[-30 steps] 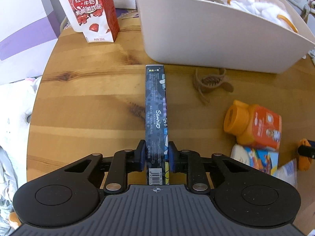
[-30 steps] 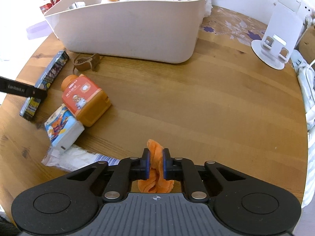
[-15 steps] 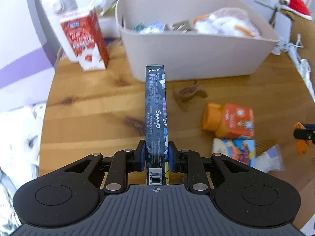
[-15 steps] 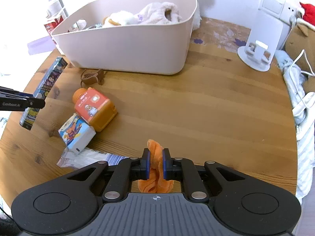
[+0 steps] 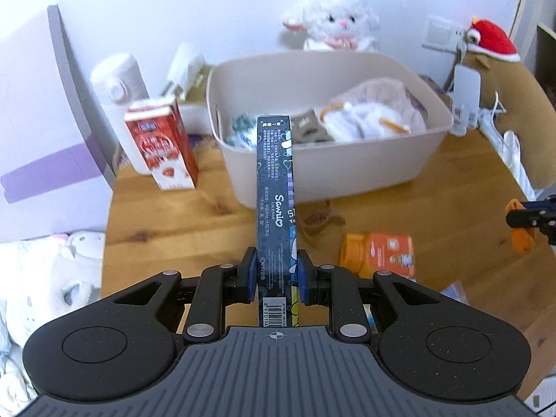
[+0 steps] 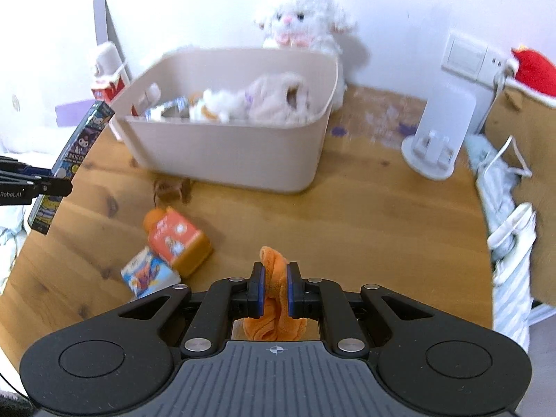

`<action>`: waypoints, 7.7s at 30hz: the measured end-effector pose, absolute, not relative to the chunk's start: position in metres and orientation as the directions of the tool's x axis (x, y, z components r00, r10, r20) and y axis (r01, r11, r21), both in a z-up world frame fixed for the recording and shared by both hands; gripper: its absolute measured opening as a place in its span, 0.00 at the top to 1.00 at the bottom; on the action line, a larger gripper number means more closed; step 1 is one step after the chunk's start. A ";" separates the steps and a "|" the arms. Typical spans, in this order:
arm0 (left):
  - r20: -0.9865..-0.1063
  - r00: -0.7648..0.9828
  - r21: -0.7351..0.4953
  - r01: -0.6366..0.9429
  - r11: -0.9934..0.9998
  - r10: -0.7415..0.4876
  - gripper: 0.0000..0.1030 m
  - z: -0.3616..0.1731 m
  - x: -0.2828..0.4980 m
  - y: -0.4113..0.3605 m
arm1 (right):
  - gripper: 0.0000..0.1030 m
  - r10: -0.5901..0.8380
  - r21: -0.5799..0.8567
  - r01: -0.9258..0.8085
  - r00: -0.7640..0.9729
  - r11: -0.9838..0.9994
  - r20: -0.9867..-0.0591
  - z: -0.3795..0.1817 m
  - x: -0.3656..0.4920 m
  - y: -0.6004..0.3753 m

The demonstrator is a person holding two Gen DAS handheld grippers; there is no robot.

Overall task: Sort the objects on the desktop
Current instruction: 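Lift both held items up toward the beige basket, then open the right tool over the basket while the left releases the toothpaste box, then move both tools back down toward the remaining items on the table, then grasp the clear cotton bag with the right tool while the left grasps the wet-wipe pack, then lift both held items up over the beige basket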

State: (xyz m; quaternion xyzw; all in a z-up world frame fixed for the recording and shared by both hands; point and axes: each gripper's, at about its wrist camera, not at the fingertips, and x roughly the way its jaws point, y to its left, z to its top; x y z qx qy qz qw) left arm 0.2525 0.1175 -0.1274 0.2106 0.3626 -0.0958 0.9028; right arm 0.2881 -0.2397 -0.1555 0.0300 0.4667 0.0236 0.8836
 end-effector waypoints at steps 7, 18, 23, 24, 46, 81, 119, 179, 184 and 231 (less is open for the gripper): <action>-0.623 0.781 0.341 0.323 0.883 -0.045 0.78 -0.096 0.259 0.114 | 0.89 0.028 0.011 -0.030 0.633 0.999 -0.774 -0.122 0.303 -0.250; -0.519 0.852 0.411 0.325 0.852 -0.074 0.78 -0.058 0.291 0.090 | 0.89 -0.001 -0.026 -0.023 0.730 0.999 -0.683 -0.081 0.343 -0.267; -0.494 0.866 0.447 0.323 0.834 -0.070 0.78 -0.055 0.312 0.074 | 0.89 0.015 -0.014 -0.032 0.761 0.999 -0.649 -0.071 0.367 -0.267; -0.490 0.868 0.450 0.328 0.830 -0.077 0.78 -0.055 0.316 0.072 | 0.89 0.019 -0.010 -0.034 0.768 0.999 -0.641 -0.069 0.372 -0.267; -0.592 0.806 0.466 0.356 0.810 -0.014 0.78 -0.110 0.399 0.032 | 0.89 0.145 0.038 -0.155 0.772 0.987 -0.619 -0.107 0.475 -0.241; -0.623 0.780 0.381 0.358 0.852 -0.050 0.26 -0.108 0.354 0.076 | 0.00 0.127 0.081 -0.098 0.769 0.992 -0.627 -0.119 0.401 -0.242; -0.857 0.514 0.347 0.519 0.781 0.039 0.26 -0.220 0.265 0.100 | 0.00 0.119 0.155 0.054 0.414 0.986 -0.902 -0.232 0.267 -0.210; -0.898 0.439 0.268 0.461 0.846 0.045 0.24 -0.262 0.277 0.047 | 0.00 0.039 0.150 0.268 0.380 0.952 -0.924 -0.259 0.312 -0.261; -0.894 0.447 0.256 0.437 0.862 0.038 0.24 -0.256 0.287 0.063 | 0.00 -0.011 0.104 0.287 0.373 0.952 -0.928 -0.258 0.307 -0.273; -0.767 0.585 0.304 0.691 0.656 -0.262 0.38 -0.189 0.255 0.103 | 0.77 0.018 0.113 0.129 0.580 0.985 -0.815 -0.173 0.263 -0.234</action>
